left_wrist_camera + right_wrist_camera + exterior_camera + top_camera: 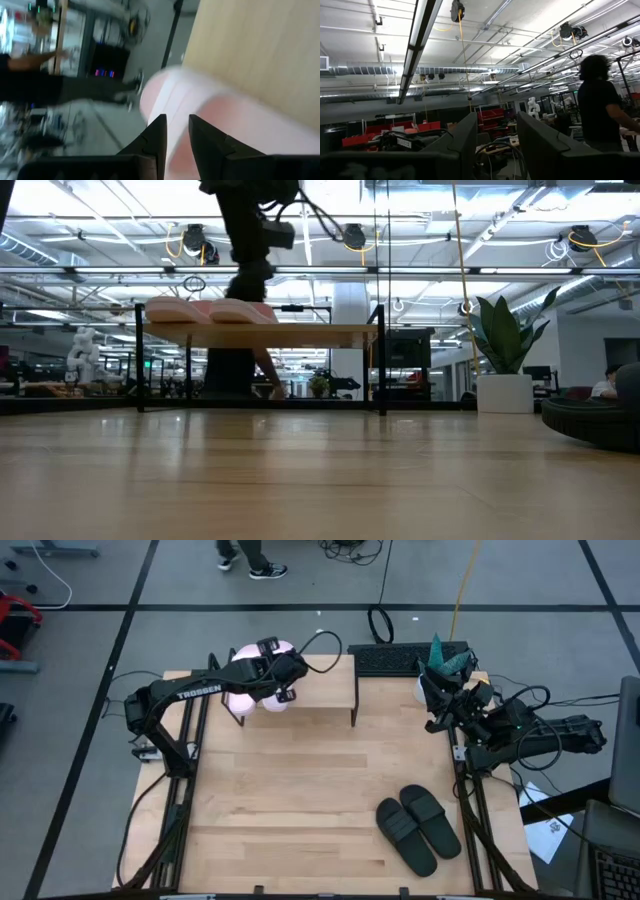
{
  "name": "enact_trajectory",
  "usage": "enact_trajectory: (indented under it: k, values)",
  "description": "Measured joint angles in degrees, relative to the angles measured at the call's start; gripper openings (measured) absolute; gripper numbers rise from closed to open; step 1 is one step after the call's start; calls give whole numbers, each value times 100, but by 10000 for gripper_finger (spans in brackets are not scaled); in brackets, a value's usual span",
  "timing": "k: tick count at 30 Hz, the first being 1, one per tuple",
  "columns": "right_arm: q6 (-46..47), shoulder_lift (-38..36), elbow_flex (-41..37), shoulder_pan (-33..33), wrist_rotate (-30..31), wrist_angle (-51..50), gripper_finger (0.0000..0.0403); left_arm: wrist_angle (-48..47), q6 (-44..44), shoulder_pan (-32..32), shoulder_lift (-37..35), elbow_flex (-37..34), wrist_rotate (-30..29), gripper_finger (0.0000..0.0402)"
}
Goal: Pick and place slides into the shelf
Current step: Put the pink slipper on the shelf
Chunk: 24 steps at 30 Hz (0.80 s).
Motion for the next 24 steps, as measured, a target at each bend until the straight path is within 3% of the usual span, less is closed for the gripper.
enact_trajectory:
  k: [6,16,24]
  values:
    - [-41,1,0,0,-4,0,130,1179,532,-97,-4,2,293,86]
    - [-30,1,0,0,-7,2,130,1761,608,169,339,4,986,86]
    - [-2,0,0,2,-4,-17,130,2263,881,309,711,4,699,86]
